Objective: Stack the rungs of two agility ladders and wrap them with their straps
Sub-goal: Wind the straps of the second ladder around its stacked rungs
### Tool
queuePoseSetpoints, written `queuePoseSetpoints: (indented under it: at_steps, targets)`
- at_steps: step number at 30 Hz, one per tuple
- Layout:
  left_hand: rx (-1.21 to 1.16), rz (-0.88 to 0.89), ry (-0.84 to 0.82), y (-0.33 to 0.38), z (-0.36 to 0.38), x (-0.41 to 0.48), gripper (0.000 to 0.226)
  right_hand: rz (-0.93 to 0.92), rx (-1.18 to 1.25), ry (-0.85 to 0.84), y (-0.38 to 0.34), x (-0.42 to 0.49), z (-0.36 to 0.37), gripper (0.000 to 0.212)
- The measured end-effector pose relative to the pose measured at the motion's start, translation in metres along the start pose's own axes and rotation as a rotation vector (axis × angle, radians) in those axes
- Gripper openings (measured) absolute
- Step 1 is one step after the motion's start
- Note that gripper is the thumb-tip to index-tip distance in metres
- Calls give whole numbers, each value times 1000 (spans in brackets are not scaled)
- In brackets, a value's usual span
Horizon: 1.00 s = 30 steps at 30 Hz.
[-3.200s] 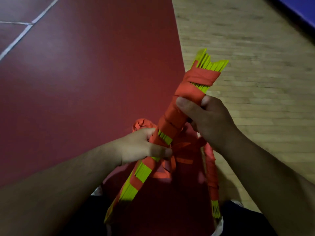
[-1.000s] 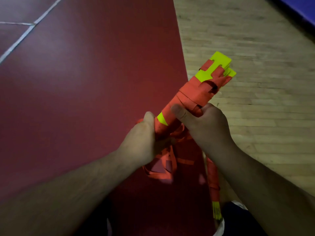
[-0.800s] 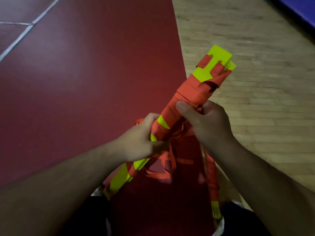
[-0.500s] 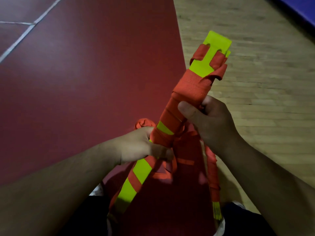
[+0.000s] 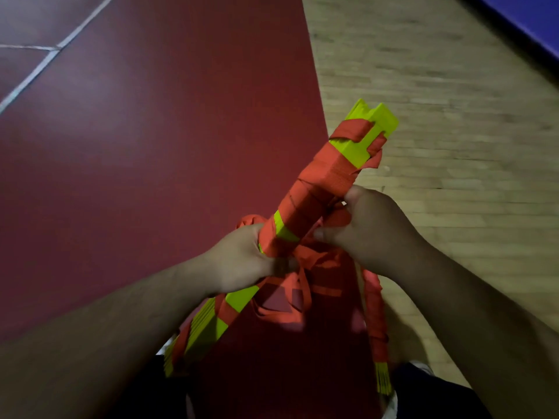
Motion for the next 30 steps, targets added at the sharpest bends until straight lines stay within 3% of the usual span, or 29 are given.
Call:
queuePoseSetpoints:
  at_steps: [3,7,11,14,17,26,30]
  targets:
    - [30,-8,21,-1,-2,0,26,-26,82,-108,2,0,2,27]
    - [46,-5,4,2,0,0,29,-53,144,-199,5,0,2,31]
    - [8,-17,36,0,-5,1,25,-146,222,-270,-2,-3,-2,6]
    - [20,-21,28,0,-4,0,19,-161,241,-298,-2,-2,-3,18]
    - [28,-11,24,4,-4,-1,35,-171,207,-294,3,0,-4,13]
    - [67,2,13,5,-2,1,23,-181,310,-305,4,0,0,12]
    - [17,3,127,4,-12,2,21,-63,372,-371,7,-1,1,42]
Point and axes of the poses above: each hand's wrist, its own x-axis towards the middle knuckle, its own z-axis out of the palm, y = z × x, the point moved 6 cm from there along x, towards the middle knuckle, and after that the axes turned 15 degrees about -x, right-handed, at the moved point
